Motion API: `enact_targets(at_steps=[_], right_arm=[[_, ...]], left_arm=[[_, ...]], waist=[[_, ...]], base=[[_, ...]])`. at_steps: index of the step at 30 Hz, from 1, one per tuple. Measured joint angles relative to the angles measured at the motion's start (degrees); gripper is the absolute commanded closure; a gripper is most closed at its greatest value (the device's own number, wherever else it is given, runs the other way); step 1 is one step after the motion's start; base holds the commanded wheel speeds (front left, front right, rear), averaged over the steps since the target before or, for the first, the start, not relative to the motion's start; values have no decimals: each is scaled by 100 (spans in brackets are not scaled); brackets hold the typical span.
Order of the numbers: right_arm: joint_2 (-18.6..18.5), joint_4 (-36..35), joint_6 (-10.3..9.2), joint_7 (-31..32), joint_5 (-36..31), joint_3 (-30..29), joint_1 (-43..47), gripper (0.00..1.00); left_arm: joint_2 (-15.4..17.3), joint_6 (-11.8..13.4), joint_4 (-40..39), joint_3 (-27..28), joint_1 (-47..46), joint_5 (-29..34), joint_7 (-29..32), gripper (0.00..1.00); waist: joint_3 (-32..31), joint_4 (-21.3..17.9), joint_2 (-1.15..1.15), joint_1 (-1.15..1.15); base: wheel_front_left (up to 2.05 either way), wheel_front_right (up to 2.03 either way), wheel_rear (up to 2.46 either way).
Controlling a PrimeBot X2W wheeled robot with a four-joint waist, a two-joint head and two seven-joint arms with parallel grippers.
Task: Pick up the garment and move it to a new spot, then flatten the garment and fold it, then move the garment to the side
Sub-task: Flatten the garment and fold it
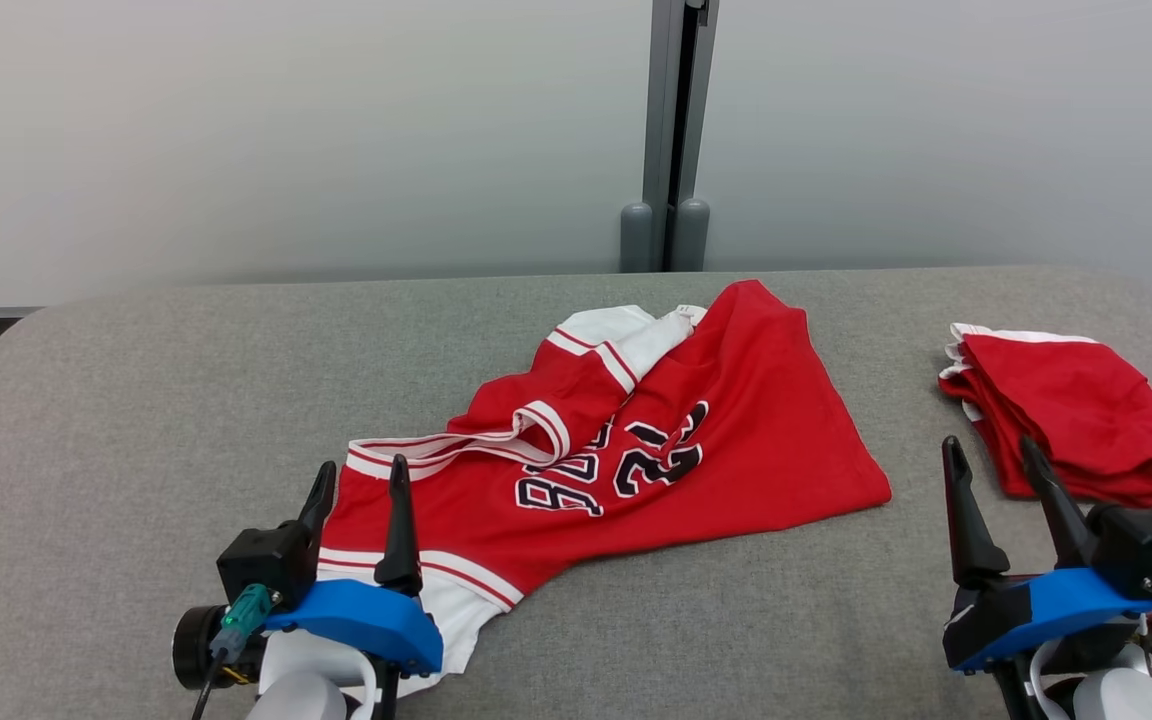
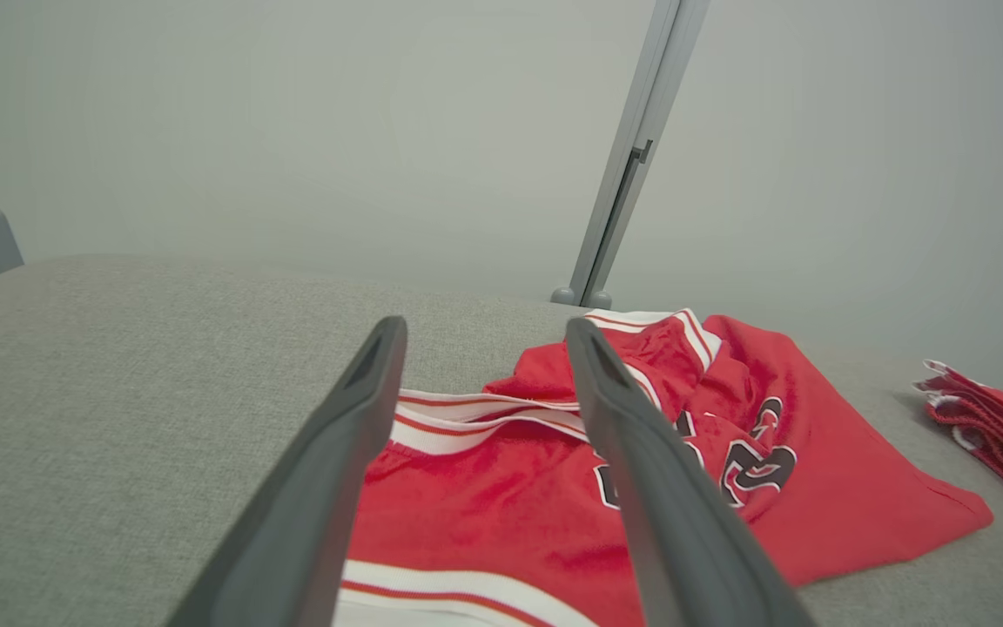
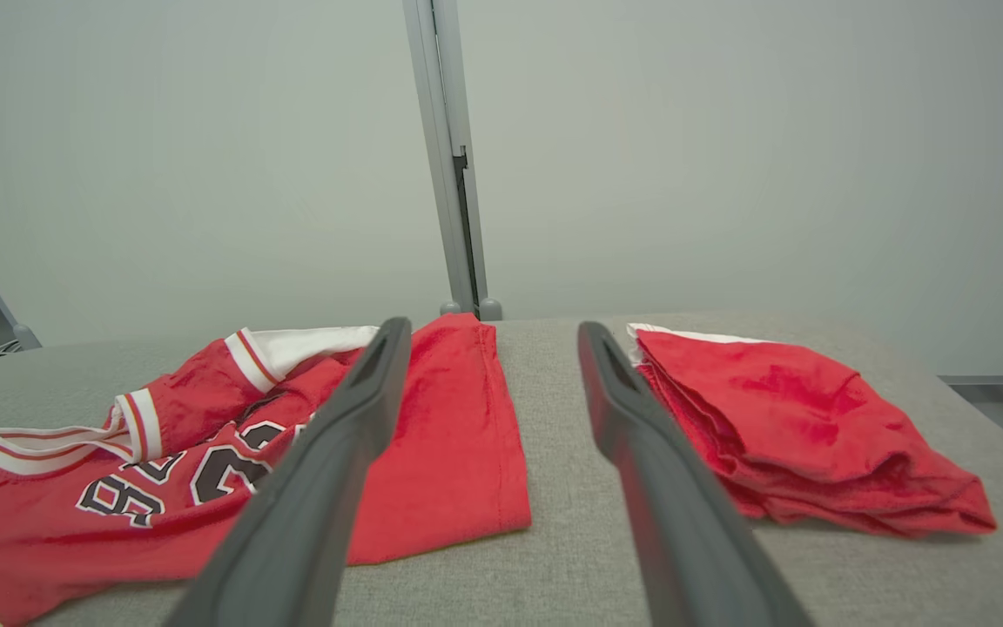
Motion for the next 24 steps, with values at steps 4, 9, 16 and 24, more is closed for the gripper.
enact_targets(at_steps=[4,9,16,24], right_arm=[[0,53,0,0,11,18,15,0],[0,90,0,-2,20,16,17,0],[-1,110,0,-1,-1,-33,18,0],[0,163,0,-30,-10,-142,18,0]], left_arm=[[-1,1,-12,-23,0,1,-5,0],[12,24,-48,-41,0,1,-5,0],[218,118,-183,10,219,-71,229,0],[497,339,-493,101,984,-392,1046,0]], waist=[[7,-5,0,0],[20,-2,0,0],[114,46,0,0],[291,157,1,1]], base=[[0,0,0],[0,0,0],[0,0,0],[0,0,0]])
